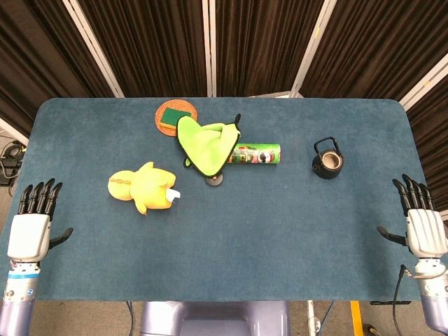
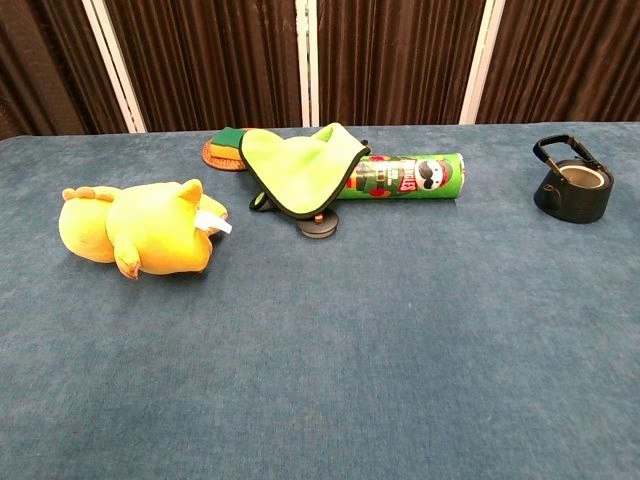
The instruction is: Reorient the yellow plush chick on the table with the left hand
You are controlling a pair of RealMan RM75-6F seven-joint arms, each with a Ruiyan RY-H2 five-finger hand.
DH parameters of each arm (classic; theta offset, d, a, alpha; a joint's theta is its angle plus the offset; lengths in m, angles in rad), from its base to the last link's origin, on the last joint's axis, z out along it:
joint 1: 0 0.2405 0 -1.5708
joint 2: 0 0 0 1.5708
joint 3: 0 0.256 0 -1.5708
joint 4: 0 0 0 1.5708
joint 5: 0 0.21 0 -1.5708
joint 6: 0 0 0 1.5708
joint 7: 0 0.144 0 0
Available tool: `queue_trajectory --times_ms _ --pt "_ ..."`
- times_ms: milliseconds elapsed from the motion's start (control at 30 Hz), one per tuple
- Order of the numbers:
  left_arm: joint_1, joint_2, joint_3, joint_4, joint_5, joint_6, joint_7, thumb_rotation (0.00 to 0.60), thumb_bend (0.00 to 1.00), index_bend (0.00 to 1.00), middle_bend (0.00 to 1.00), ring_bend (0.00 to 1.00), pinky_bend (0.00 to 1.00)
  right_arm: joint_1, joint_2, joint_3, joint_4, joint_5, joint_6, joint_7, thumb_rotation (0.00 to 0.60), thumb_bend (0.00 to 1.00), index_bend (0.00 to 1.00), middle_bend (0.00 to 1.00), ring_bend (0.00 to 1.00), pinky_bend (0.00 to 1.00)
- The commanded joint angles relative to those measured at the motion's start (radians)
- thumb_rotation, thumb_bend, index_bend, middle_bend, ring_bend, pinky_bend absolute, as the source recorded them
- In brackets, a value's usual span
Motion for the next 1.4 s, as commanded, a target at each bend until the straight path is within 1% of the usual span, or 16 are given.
queue_trajectory --times_ms 33,467,1000,1033,1067,1100,1133,1167,1200,1233,1300,1400 --pt "0.006 0.004 -0.007 -0.006 0.012 -0.002 -0.003 0.600 0.08 0.00 0.00 0.00 0.00 -0.001 -0.001 -0.002 0.001 0.000 -0.001 -0.003 0.600 0.06 0.01 0.00 0.00 0.00" --pt "0.035 0.030 -0.033 -0.038 0.062 -0.001 -0.018 0.600 0.08 0.00 0.00 0.00 0.00 -0.004 0.004 -0.012 -0.019 -0.023 0.021 -0.007 0.600 0.06 0.01 0.00 0.00 0.00" --pt "0.048 0.033 -0.070 -0.042 0.061 -0.077 -0.021 0.600 0.10 0.00 0.00 0.00 0.00 -0.005 0.005 -0.017 -0.020 -0.024 0.020 -0.007 0.600 0.06 0.01 0.00 0.00 0.00" --pt "0.047 0.031 -0.074 -0.039 0.060 -0.083 -0.020 0.600 0.12 0.00 0.00 0.00 0.00 -0.005 0.006 -0.017 -0.021 -0.024 0.021 -0.006 0.600 0.06 0.01 0.00 0.00 0.00" --pt "0.045 0.030 -0.077 -0.037 0.059 -0.089 -0.022 0.600 0.18 0.00 0.00 0.00 0.00 -0.006 0.006 -0.016 -0.022 -0.024 0.022 -0.006 0.600 0.06 0.01 0.00 0.00 0.00" --pt "0.043 0.029 -0.081 -0.036 0.054 -0.102 -0.027 0.600 0.33 0.00 0.00 0.00 0.00 -0.006 0.007 -0.017 -0.023 -0.023 0.021 -0.005 0.600 0.06 0.01 0.00 0.00 0.00" --pt "0.042 0.029 -0.083 -0.036 0.052 -0.106 -0.027 0.600 0.54 0.00 0.00 0.00 0.00 -0.006 0.007 -0.017 -0.023 -0.023 0.020 -0.005 0.600 0.06 0.01 0.00 0.00 0.00" --pt "0.040 0.028 -0.088 -0.036 0.047 -0.118 -0.030 0.600 0.68 0.00 0.00 0.00 0.00 -0.005 0.007 -0.017 -0.023 -0.022 0.019 -0.004 0.600 0.06 0.01 0.00 0.00 0.00" --pt "0.037 0.027 -0.091 -0.035 0.044 -0.127 -0.034 0.600 0.85 0.00 0.00 0.00 0.00 -0.005 0.007 -0.018 -0.024 -0.022 0.017 -0.004 0.600 0.06 0.01 0.00 0.00 0.00" --pt "0.033 0.025 -0.094 -0.034 0.041 -0.143 -0.040 0.600 0.95 0.00 0.00 0.00 0.00 -0.005 0.008 -0.018 -0.024 -0.022 0.016 -0.003 0.600 0.06 0.01 0.00 0.00 0.00" --pt "0.022 0.023 -0.101 -0.033 0.033 -0.169 -0.044 0.600 1.00 0.00 0.00 0.00 0.00 -0.004 0.008 -0.019 -0.025 -0.024 0.016 -0.002 0.600 0.06 0.01 0.00 0.00 0.00" --pt "-0.006 0.021 -0.120 -0.030 0.026 -0.213 -0.028 0.600 1.00 0.00 0.00 0.00 0.00 -0.004 0.008 -0.020 -0.027 -0.026 0.018 0.001 0.600 0.06 0.01 0.00 0.00 0.00"
